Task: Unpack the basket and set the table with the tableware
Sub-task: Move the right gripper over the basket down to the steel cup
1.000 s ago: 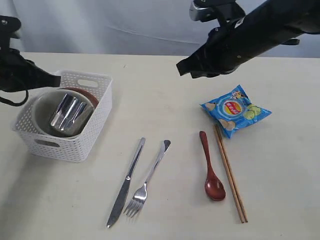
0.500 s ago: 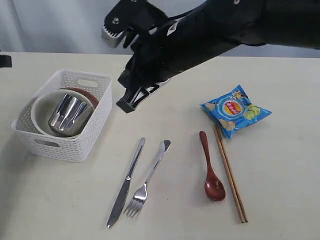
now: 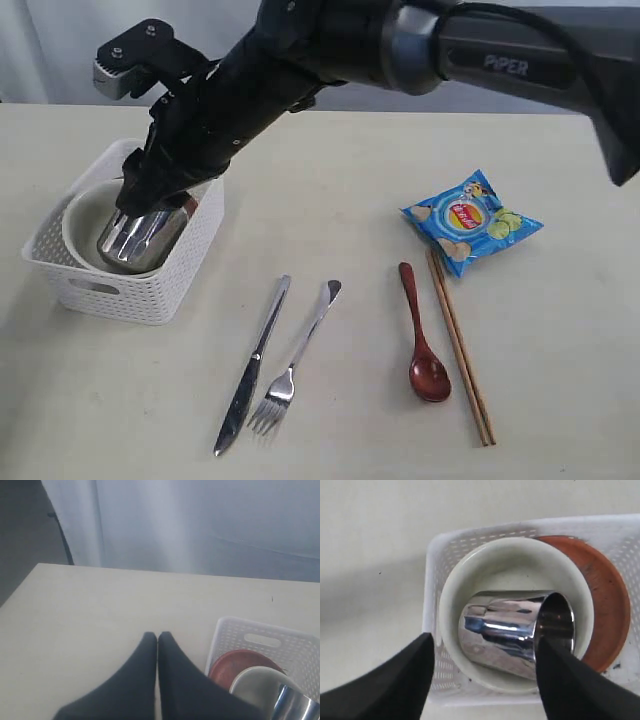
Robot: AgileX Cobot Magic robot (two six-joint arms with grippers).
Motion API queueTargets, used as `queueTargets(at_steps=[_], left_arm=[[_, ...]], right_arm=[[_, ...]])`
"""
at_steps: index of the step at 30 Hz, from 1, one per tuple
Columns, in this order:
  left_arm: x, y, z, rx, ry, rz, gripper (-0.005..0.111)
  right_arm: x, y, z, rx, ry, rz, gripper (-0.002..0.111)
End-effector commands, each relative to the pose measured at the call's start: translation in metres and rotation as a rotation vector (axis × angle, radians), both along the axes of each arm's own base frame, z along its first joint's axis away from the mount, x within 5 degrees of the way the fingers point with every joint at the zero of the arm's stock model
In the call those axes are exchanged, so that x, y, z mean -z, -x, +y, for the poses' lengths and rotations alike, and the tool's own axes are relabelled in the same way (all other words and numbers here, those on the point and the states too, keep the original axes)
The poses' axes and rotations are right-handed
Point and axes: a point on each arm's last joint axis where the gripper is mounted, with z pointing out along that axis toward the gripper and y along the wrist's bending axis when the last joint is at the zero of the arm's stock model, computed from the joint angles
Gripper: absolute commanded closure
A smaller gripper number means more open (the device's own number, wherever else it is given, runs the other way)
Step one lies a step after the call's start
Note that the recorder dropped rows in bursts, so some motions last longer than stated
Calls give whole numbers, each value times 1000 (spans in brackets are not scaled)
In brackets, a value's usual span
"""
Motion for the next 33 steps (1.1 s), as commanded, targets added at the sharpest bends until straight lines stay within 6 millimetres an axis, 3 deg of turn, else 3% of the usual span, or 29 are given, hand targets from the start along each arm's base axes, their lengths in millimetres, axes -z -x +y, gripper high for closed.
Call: queueTargets(at_steps=[1,10,33], left_arm=[[0,1,0,-4,9,0,107],[0,1,0,-3,8,0,107],[0,1,0,-2,5,0,107]], right_arm=[[1,-11,12,2,-42,-18,47],[23,-23,16,11,-21,11,46],[41,-11,16,-85,43,151,46]])
